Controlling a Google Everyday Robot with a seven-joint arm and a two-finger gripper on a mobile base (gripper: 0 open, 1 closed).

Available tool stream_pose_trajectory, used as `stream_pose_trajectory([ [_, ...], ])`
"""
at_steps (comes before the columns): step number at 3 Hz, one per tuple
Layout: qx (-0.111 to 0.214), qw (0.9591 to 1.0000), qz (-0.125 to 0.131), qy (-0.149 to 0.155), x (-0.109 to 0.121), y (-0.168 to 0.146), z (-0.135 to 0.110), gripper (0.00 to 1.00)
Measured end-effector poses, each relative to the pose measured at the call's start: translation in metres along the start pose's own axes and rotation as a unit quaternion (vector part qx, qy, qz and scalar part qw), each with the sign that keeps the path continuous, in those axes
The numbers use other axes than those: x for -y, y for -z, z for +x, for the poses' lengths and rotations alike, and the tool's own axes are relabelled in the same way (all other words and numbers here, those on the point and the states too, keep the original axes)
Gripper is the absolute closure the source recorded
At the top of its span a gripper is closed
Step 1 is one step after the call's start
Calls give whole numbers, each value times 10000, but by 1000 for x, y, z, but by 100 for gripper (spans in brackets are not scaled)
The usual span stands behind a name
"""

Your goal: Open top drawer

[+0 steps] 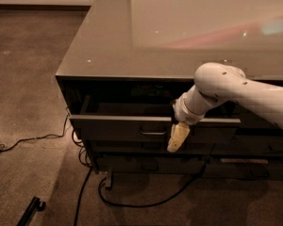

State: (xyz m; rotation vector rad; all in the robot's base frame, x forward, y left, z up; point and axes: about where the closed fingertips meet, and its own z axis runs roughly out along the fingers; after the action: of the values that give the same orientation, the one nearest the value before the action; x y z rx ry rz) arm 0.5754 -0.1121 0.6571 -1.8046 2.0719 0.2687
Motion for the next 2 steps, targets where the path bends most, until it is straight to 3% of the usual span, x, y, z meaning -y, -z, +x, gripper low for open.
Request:
stream_pose_trajectory([
  [1, -101, 9999, 14, 102, -17, -2, 5, 0],
  [2, -169, 9997, -60, 171, -49, -3, 16, 18],
])
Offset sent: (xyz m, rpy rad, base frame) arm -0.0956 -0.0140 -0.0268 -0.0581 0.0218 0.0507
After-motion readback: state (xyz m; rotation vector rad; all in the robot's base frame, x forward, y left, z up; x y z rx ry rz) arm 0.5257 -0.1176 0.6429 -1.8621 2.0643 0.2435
